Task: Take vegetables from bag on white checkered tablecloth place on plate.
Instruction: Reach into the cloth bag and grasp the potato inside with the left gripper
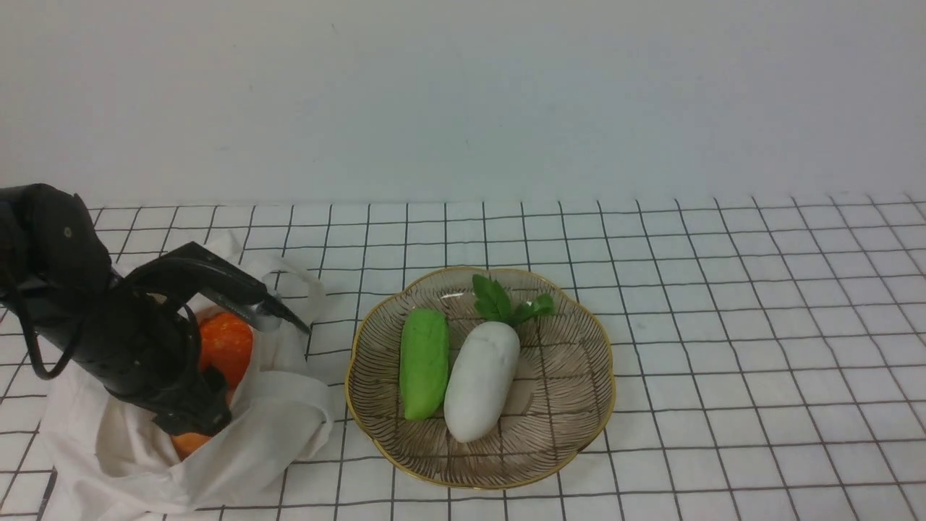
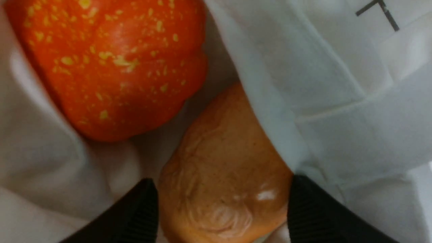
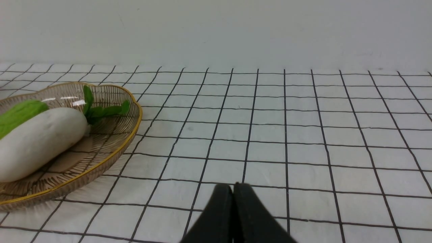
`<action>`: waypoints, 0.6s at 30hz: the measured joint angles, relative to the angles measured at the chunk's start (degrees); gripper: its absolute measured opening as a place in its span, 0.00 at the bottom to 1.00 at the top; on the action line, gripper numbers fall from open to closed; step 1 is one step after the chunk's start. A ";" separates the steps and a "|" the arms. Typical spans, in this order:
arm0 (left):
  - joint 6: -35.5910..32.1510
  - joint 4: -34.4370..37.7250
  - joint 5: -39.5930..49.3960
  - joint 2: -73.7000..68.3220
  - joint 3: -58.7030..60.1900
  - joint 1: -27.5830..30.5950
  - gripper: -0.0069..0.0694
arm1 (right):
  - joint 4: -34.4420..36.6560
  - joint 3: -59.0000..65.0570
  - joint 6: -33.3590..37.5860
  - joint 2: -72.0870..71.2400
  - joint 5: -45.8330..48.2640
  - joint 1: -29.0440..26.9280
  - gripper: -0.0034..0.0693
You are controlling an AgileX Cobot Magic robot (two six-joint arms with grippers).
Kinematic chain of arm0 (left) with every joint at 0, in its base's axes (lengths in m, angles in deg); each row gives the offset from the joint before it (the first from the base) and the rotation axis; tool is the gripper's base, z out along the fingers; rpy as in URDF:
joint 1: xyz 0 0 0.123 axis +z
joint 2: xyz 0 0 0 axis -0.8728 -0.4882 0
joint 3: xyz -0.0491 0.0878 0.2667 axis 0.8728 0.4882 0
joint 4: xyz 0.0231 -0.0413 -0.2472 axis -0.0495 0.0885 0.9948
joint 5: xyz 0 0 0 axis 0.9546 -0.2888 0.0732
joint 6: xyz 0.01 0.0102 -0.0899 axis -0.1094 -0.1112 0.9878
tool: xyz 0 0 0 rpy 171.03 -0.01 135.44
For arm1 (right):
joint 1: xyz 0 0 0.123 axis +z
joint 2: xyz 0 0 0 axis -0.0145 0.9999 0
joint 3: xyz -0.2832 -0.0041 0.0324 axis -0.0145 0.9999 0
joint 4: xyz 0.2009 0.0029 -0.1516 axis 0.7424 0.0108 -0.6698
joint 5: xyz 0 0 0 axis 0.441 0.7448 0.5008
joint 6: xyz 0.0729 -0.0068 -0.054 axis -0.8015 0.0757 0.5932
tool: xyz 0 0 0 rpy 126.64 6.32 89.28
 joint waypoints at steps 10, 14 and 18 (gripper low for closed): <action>0.05 1.10 1.19 -2.89 -1.10 0.00 0.71 | 0.00 0.00 0.00 0.00 0.00 0.00 0.03; 0.26 1.60 1.04 -4.18 -1.58 0.00 0.69 | 0.00 0.00 0.00 0.00 0.00 0.00 0.03; 2.59 1.72 1.04 -4.50 -1.86 0.00 0.63 | 0.00 0.00 0.00 0.00 0.00 0.00 0.03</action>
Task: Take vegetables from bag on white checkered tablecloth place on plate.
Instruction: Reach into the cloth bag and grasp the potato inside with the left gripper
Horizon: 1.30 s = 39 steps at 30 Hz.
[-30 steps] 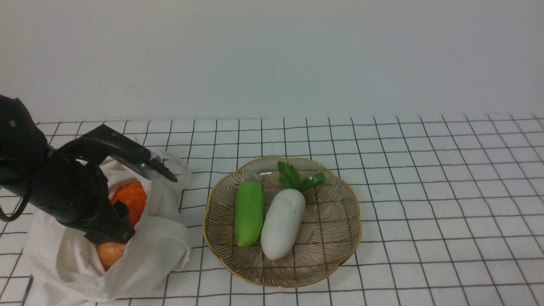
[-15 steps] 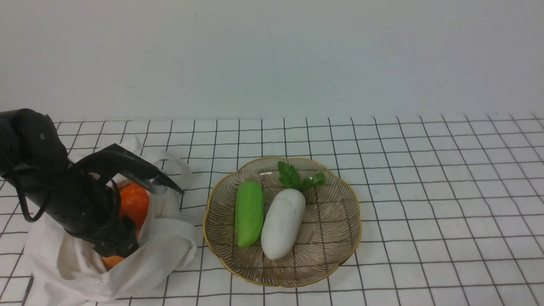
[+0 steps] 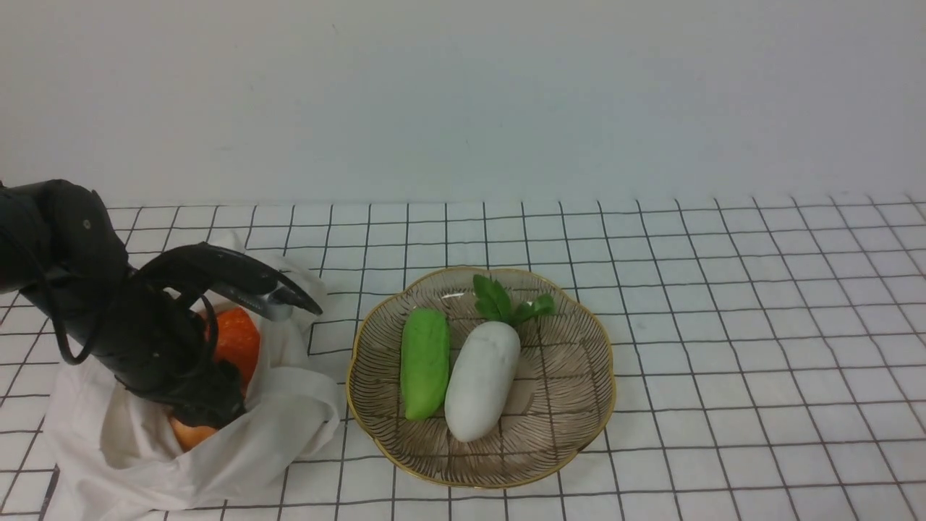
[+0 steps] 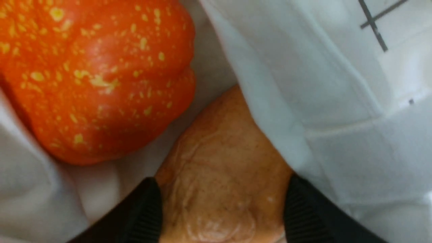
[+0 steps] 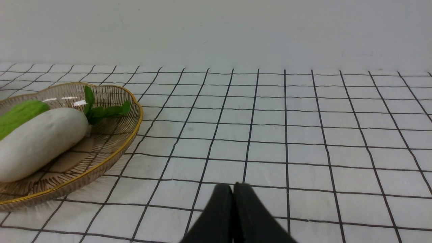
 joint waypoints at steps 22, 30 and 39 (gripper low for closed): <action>8.79 -8.70 0.37 18.16 1.54 0.00 0.19 | 0.00 0.00 0.05 0.00 0.00 0.00 0.03; 13.71 -7.96 -0.94 24.52 1.72 0.00 0.08 | 0.00 0.00 0.05 0.00 0.00 0.00 0.03; 14.00 -5.99 1.27 18.76 1.78 0.00 0.15 | 0.07 0.00 0.05 0.00 0.00 0.00 0.03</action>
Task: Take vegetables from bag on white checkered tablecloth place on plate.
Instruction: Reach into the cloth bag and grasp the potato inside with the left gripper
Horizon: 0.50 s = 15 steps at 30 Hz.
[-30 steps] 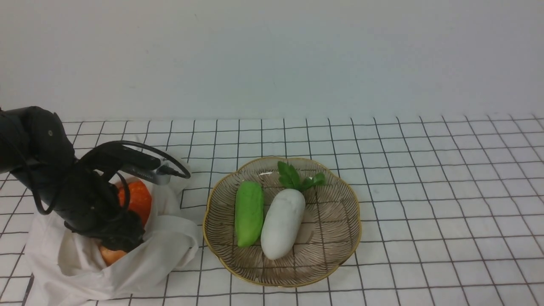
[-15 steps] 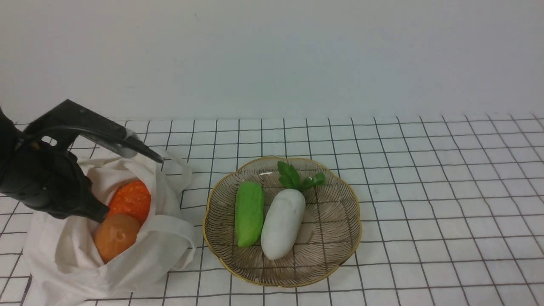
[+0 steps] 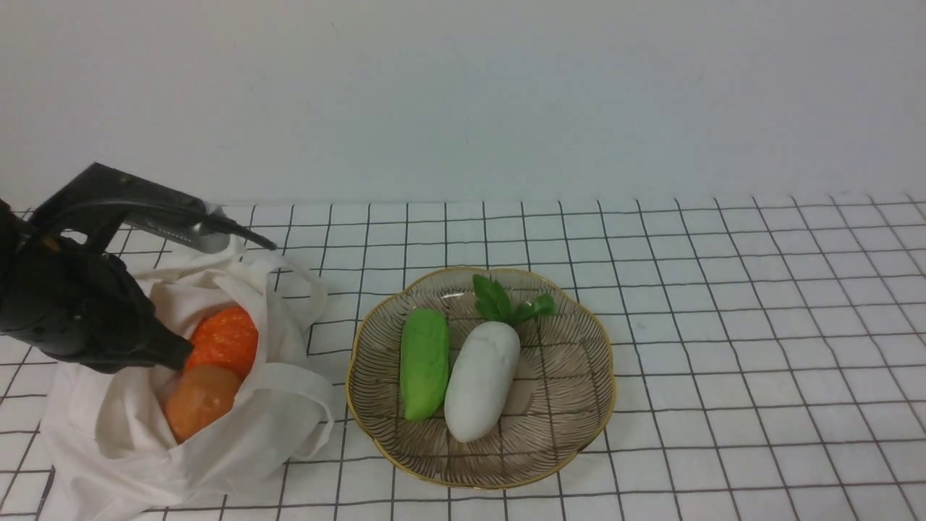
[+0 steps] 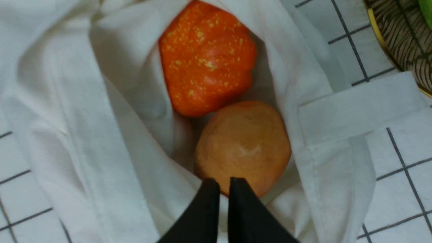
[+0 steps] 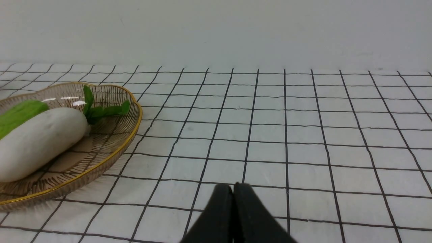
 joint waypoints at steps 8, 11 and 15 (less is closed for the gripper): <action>-0.35 2.88 -0.47 -6.22 0.00 0.00 0.63 | -0.06 0.00 0.00 0.00 0.00 0.00 0.03; -0.35 3.01 -2.17 -9.27 0.00 0.00 0.82 | -0.06 0.00 0.00 0.00 0.00 0.00 0.03; -0.35 3.36 -4.07 -12.41 0.00 0.00 0.87 | -0.06 0.00 0.00 0.00 0.00 0.00 0.03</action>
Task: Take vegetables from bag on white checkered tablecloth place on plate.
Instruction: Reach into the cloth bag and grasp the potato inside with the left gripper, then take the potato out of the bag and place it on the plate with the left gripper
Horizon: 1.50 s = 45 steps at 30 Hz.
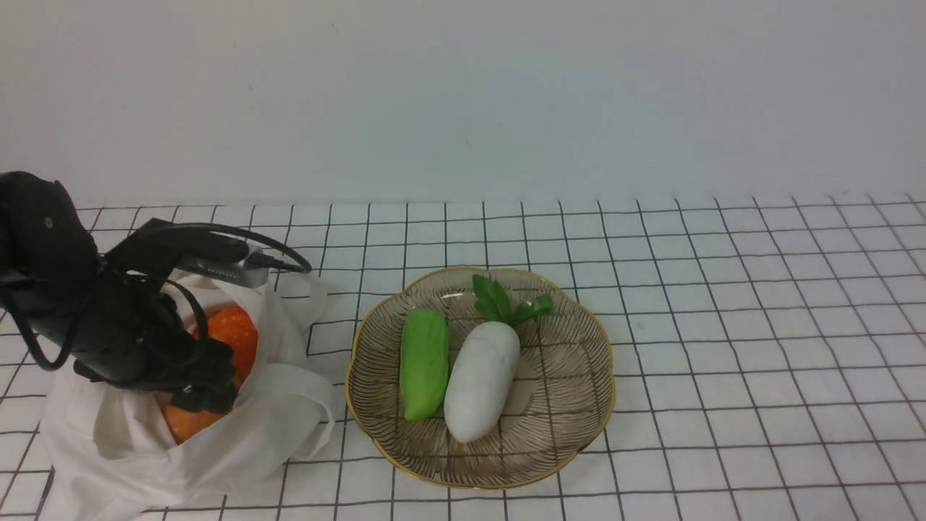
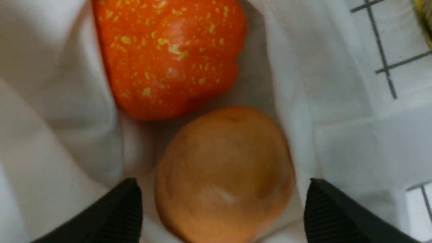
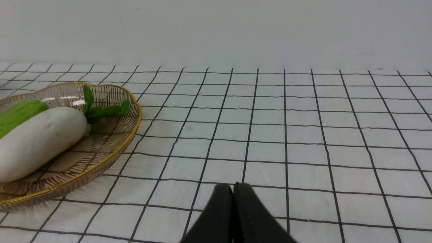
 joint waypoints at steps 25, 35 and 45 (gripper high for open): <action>1.94 1.54 5.28 7.74 -9.86 0.00 0.73 | 0.00 0.00 -0.06 0.00 0.00 0.00 0.03; -6.10 25.95 5.07 12.51 -12.25 -7.45 0.73 | 0.00 0.00 -0.06 0.00 0.00 0.00 0.03; -14.70 33.68 -0.98 -2.12 -12.25 -22.26 0.73 | 0.00 0.00 -0.06 0.00 0.00 0.00 0.03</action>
